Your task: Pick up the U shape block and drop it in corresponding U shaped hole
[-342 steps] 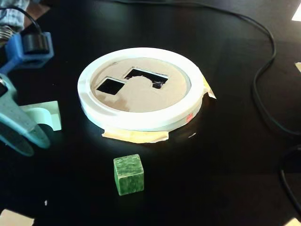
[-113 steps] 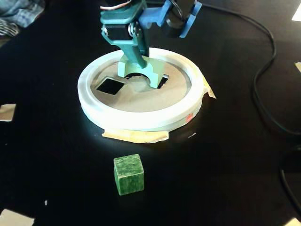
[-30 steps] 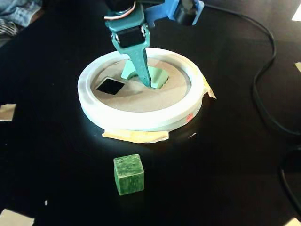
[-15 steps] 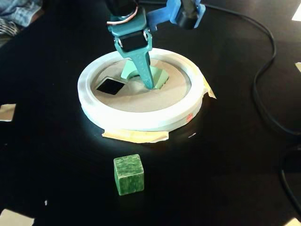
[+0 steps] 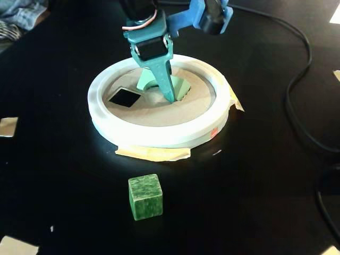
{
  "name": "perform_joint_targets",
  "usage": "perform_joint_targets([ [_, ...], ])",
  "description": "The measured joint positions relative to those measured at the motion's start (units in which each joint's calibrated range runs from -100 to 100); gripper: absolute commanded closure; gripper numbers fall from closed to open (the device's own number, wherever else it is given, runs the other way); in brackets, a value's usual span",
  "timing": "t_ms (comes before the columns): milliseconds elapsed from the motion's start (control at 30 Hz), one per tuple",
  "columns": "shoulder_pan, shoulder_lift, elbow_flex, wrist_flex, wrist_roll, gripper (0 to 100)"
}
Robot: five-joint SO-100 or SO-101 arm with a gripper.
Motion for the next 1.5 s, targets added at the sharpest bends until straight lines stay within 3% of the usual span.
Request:
perform_joint_targets([
  [533, 0.3, 0.7, -0.2, -0.4, 0.3, 40],
  [733, 0.3, 1.2, 0.0, -1.0, 0.7, 5],
  [800, 0.3, 1.2, 0.0, -1.0, 0.8, 1],
  [1500, 0.3, -3.7, 0.2, -0.1, 4.0, 0],
])
